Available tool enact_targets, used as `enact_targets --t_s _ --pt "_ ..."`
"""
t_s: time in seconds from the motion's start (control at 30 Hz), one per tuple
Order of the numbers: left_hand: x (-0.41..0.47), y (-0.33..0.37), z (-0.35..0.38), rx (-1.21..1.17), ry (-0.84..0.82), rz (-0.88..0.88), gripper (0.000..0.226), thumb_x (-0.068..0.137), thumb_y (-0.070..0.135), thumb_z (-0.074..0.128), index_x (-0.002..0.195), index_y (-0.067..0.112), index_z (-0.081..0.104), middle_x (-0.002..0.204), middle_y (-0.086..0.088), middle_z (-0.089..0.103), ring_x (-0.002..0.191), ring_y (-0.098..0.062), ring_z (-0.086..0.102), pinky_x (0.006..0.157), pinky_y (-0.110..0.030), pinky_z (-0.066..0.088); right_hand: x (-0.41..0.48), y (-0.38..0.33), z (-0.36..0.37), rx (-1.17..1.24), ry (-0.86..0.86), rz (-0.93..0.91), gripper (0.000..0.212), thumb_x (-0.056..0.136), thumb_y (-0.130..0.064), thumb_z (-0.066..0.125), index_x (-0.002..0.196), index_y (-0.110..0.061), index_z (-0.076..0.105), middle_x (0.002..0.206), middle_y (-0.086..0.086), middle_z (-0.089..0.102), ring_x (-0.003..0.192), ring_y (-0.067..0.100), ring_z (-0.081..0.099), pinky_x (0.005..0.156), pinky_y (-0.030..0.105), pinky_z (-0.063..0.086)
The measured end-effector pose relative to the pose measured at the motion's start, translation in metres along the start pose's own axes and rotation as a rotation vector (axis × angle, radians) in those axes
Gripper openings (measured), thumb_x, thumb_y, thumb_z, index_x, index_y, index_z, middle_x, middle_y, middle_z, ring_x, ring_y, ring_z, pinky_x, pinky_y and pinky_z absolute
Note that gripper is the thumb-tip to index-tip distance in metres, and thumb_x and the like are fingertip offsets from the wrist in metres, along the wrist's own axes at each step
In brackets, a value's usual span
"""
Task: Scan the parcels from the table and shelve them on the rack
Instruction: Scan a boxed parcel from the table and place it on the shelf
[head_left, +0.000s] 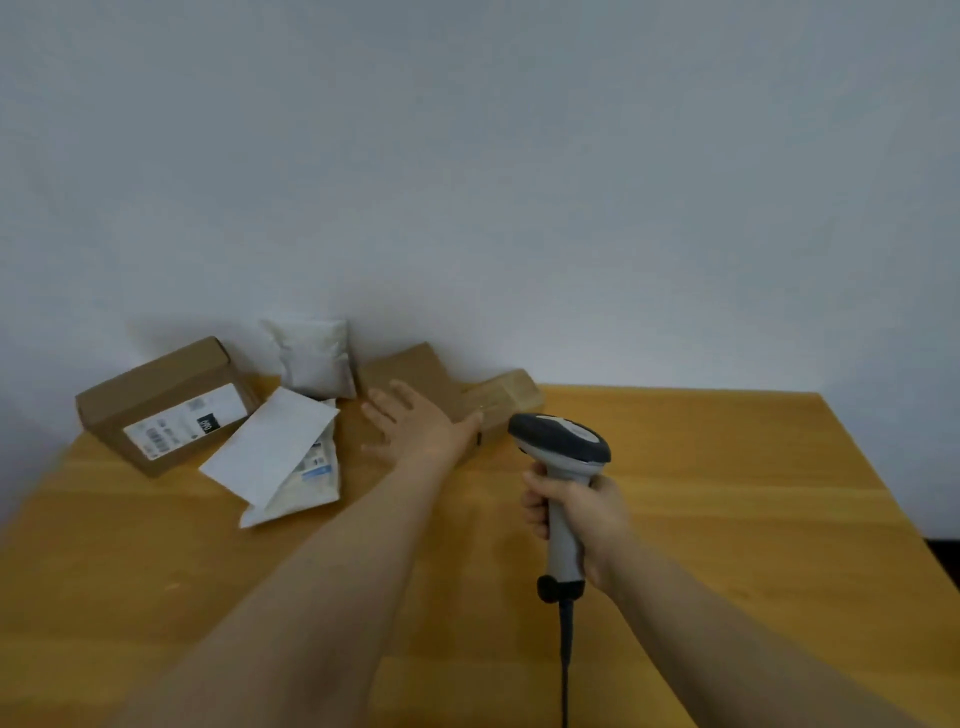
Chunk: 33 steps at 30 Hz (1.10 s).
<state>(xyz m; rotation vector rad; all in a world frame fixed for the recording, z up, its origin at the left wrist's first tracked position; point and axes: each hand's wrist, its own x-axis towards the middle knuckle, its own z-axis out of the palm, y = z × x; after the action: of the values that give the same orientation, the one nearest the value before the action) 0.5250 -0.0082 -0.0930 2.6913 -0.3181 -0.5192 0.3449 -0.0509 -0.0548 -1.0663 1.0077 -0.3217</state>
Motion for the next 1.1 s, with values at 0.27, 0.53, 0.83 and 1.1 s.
enact_targets --t_s 0.27,0.53,0.83,1.1 --pt "0.052 0.026 0.027 -0.103 -0.098 -0.293 0.151 0.054 0.072 0.075 0.146 0.007 -0.026 0.152 -0.023 -0.029 0.143 -0.037 -0.022 0.114 -0.057 0.007 0.044 0.006 -0.002 -0.004 -0.004 0.093 0.008 0.084 -0.003 0.07 0.083 -0.001 0.062 0.062 0.008 0.061 0.049 0.017 0.056 0.047 0.026 0.046" --pt "0.018 -0.035 0.003 -0.584 -0.217 -0.383 0.14 0.055 0.056 0.083 0.147 0.035 -0.021 0.151 -0.019 0.014 0.13 -0.044 0.031 0.101 -0.057 0.039 0.031 0.004 -0.018 -0.014 -0.02 0.056 0.011 0.08 -0.006 0.075 0.085 -0.002 0.066 0.066 0.01 0.066 0.056 0.02 0.061 0.054 0.03 0.05" --pt "-0.155 -0.094 -0.01 -1.303 -0.706 -0.23 0.088 0.035 0.036 0.084 0.118 0.016 0.064 0.112 -0.018 0.068 0.102 -0.036 0.062 0.084 -0.047 0.05 -0.029 0.026 -0.057 -0.048 -0.079 0.085 0.032 0.079 -0.02 0.079 0.102 -0.004 0.065 0.092 0.014 0.069 0.082 0.027 0.065 0.064 0.036 0.054" --pt "-0.276 -0.121 0.017 -1.559 -0.686 -0.221 0.058 0.059 0.03 0.066 0.113 0.01 0.064 0.107 -0.02 0.065 0.101 -0.036 0.058 0.088 -0.048 0.049 -0.1 0.059 -0.105 -0.093 -0.22 0.095 0.034 0.07 -0.012 0.083 0.1 -0.007 0.069 0.086 0.007 0.073 0.083 0.029 0.067 0.059 0.035 0.052"
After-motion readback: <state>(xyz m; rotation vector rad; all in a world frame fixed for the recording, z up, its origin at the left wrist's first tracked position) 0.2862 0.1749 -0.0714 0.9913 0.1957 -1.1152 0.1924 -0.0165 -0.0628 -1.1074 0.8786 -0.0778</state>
